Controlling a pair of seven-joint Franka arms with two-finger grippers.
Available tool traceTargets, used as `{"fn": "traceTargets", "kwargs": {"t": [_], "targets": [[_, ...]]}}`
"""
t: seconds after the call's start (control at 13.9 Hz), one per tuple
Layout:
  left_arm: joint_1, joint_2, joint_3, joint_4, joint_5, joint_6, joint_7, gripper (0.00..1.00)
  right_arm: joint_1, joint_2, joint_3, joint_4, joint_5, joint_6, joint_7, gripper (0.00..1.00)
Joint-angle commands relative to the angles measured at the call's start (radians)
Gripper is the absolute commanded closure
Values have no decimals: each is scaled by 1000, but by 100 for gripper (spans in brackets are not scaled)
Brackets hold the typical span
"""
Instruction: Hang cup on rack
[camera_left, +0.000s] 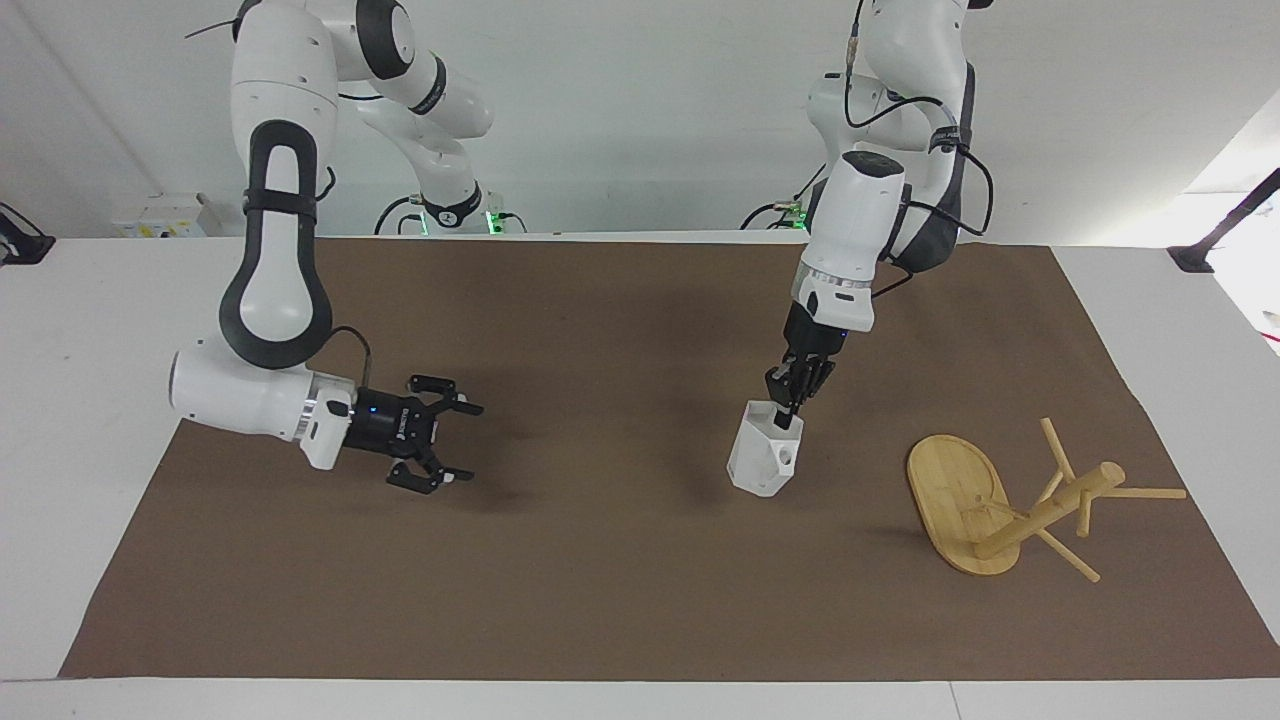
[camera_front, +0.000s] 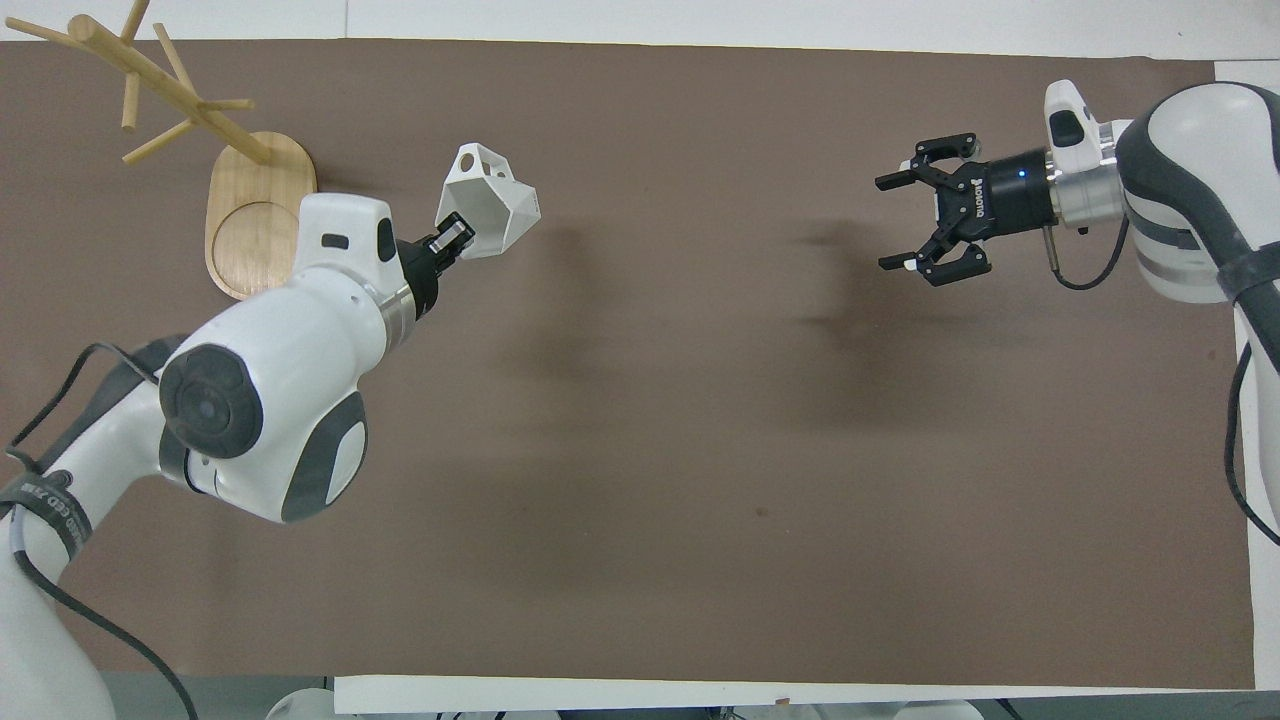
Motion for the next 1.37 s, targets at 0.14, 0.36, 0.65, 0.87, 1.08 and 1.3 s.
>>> {"fn": "traceTargets", "kwargs": {"t": [0.14,0.36,0.65,0.87,1.08,1.3], "targets": [[38,-150,-3,-390,22,450,-2,100,4,-204,13,-4,-362,11,542,0],[140,-115,-4,-330,24,449,35,100,-5,-236,10,37,-479,-7,771,0],[254,-39,-6,-176,24,383,63,100,-16,-237,-1,205,-721,-206,1097,0],[299,34,-9,-90,27,356,104,100,-7,-287,2,290,-786,-438,1484,0],[311,76,-9,-52,27,355,106,100,16,-356,-3,264,-829,-482,1658,0],[325,105,-9,-9,27,338,106,100,192,-471,-204,71,-837,-416,1697,0]]}}
